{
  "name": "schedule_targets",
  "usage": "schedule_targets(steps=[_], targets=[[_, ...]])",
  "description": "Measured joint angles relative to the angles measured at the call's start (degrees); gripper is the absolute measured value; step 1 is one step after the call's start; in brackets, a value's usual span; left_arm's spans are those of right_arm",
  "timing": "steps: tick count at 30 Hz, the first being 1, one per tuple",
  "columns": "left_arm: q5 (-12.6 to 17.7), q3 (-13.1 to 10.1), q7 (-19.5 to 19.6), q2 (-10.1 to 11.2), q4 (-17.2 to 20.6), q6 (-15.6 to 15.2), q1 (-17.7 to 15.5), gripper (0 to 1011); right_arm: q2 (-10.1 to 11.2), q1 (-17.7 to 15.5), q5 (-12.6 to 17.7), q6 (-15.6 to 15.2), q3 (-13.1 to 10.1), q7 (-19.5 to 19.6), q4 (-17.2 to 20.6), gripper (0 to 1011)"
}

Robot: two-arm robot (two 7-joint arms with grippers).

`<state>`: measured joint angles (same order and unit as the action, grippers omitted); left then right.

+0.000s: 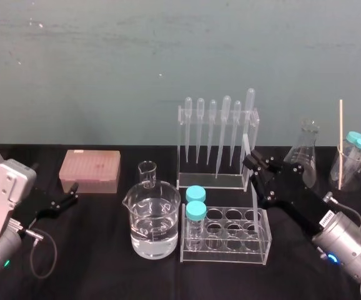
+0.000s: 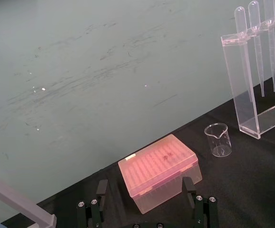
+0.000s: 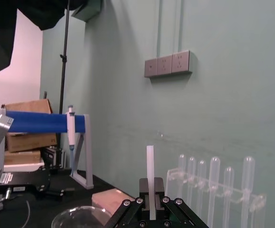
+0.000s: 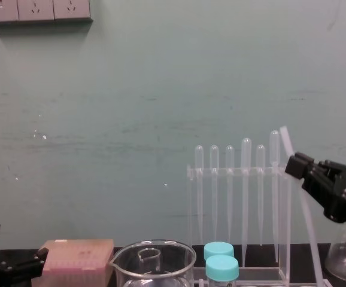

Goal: Pick up the stirring rod with one hand, then place it down.

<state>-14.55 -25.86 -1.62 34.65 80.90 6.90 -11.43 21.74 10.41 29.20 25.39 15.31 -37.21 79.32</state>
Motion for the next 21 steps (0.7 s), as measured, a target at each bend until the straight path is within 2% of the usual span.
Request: schedule_targets(steps=[8, 21], targets=[[0.00, 0.00, 0.00, 0.00, 0.00, 0.00, 0.00, 1000, -0.39, 0.84, 1.51, -0.94, 0.25, -1.31, -2.71, 65], [0.00, 0.00, 0.00, 0.00, 0.00, 0.00, 0.00, 1000, -1.43, 4.27, 2.77, -1.89, 2.04, -4.40, -9.78, 65]])
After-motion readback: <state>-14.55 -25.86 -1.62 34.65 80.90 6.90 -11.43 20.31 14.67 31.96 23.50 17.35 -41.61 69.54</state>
